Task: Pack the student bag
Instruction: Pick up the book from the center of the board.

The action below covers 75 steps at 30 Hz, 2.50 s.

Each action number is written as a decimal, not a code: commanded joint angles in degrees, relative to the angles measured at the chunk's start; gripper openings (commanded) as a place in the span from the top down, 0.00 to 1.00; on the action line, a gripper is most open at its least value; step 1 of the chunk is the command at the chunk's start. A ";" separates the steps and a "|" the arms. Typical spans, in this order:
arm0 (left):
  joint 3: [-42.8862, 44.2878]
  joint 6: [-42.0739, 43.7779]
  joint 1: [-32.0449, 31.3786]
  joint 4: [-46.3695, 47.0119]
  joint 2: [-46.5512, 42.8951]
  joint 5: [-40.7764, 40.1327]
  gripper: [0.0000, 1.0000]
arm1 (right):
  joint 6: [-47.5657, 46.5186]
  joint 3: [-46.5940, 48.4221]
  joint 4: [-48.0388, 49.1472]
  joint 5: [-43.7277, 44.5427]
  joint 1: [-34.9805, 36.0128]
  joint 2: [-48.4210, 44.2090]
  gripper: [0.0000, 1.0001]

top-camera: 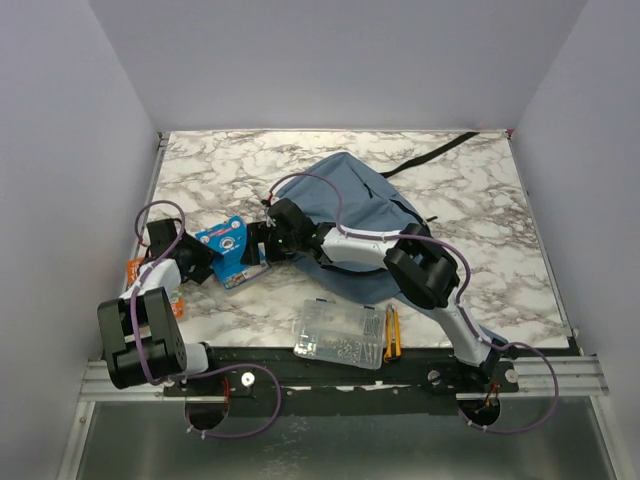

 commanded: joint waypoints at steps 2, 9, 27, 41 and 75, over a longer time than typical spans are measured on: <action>-2.51 0.89 -1.74 -2.47 -5.84 3.35 0.62 | 2.75 -2.36 2.18 -2.93 -0.26 0.53 0.16; -1.20 2.53 -1.77 -3.86 -11.01 5.27 0.92 | 7.65 -3.29 -3.03 0.67 -0.50 -3.39 0.11; 2.23 -0.58 3.11 -5.89 -22.95 16.30 1.00 | 29.33 -16.86 9.83 -8.04 -3.96 -10.30 0.01; -5.86 -10.22 3.01 4.40 -26.34 25.41 1.00 | 45.76 -30.63 43.71 -8.26 -3.52 -16.68 0.38; -10.77 -25.75 -21.75 22.66 -41.50 7.88 0.69 | 26.78 -36.90 24.73 37.23 2.63 -49.30 1.00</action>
